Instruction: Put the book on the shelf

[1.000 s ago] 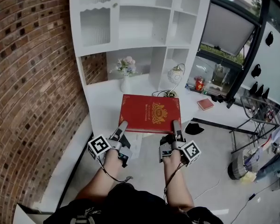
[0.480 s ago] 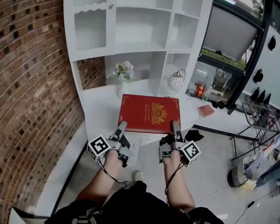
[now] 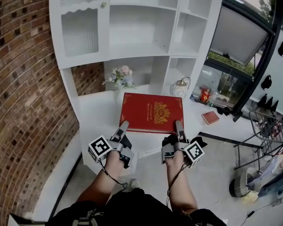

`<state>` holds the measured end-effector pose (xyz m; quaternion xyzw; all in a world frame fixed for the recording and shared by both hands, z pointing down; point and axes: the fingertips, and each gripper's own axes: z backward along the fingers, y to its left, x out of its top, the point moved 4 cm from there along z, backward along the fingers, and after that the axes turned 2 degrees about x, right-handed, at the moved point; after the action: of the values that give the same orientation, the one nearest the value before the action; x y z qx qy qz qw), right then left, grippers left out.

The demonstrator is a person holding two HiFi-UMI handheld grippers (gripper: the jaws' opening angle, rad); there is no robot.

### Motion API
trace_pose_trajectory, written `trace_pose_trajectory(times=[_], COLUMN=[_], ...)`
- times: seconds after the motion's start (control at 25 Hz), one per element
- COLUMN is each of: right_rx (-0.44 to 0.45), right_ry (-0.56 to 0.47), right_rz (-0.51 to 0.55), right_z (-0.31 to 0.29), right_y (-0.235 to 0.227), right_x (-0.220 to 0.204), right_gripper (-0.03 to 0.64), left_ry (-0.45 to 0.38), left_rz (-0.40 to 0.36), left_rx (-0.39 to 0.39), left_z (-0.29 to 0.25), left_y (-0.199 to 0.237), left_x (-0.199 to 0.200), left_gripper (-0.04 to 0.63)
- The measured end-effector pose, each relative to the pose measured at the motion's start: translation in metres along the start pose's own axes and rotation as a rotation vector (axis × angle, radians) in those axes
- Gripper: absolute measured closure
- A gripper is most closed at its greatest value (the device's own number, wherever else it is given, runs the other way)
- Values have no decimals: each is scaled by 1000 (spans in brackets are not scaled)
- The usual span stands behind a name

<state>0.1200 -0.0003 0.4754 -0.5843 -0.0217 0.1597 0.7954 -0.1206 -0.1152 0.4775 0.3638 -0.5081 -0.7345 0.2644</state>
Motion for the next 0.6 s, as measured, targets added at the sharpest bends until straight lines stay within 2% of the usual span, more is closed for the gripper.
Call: trace_pose_trajectory(times=[0.12, 0.36, 0.6], right_rx=[-4, 2, 2], right_ry=[11, 39, 69], right_rz=[-8, -18, -19], right_z=[-33, -106, -177], right_y=[-13, -32, -51], right_x=[11, 30, 47], right_gripper=[353, 353, 353], left_ry=[-7, -29, -55], left_rz=[-15, -20, -31], left_rx=[39, 9, 41], left_z=[-30, -97, -156], left_y=[9, 21, 39], left_x=[11, 37, 64], left_gripper=[331, 331, 331])
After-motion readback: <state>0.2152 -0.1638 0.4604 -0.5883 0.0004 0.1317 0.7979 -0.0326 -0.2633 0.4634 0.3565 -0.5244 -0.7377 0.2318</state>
